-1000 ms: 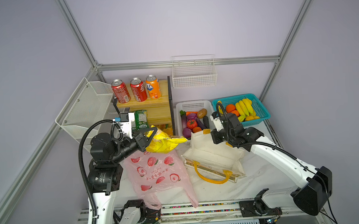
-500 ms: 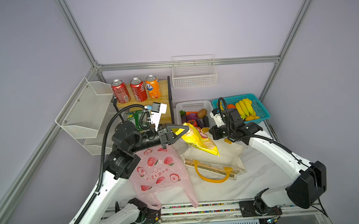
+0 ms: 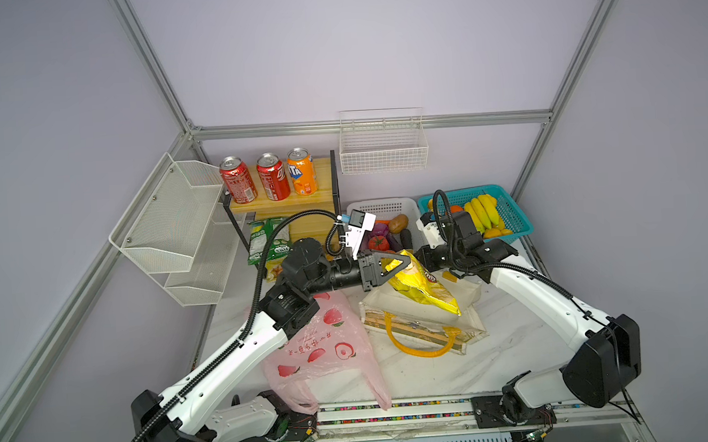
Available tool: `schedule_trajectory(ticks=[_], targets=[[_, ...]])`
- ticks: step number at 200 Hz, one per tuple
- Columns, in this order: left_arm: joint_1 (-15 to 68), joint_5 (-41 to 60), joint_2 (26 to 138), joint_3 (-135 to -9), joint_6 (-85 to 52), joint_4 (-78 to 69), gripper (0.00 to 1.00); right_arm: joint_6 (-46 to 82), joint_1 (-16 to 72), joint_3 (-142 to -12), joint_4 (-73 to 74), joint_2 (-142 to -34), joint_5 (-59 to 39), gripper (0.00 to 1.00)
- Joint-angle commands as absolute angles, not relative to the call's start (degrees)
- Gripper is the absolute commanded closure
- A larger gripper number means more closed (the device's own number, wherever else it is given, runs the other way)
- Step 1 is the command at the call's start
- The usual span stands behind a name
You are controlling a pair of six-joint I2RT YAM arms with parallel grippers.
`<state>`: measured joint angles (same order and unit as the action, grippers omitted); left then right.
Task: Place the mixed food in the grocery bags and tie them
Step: 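Carry the Lay's bag with the left gripper over the open tote bag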
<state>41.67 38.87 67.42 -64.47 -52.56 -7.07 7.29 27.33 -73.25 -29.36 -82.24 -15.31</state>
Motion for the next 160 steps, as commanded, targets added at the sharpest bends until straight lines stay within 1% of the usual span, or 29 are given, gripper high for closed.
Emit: schedule_trajectory(ticks=[1,67,87,114,160], targets=[[44.5,37.2,68.5,-61.4,-53.9,-13.2,1.00,8.6,26.9,-74.1,-26.6,-82.8,-13.5,0.93],[50.7,34.2,70.4,-60.3,-52.5,-12.7,1.00,8.5,26.9,-75.3,-26.5,-84.2,-12.5,0.94],[51.1,33.3,71.0,-59.1,-53.5,-12.4,1.00,8.5,26.9,-75.6,-26.9,-84.4,-12.1,0.93],[51.0,29.0,70.9,-55.3,-55.5,-11.2,1.00,8.2,26.9,-76.1,-27.8,-84.9,-9.6,0.93],[51.0,23.1,68.8,-52.0,-55.0,-3.5,1.00,8.8,26.9,-76.6,-26.6,-85.3,-6.8,0.94]])
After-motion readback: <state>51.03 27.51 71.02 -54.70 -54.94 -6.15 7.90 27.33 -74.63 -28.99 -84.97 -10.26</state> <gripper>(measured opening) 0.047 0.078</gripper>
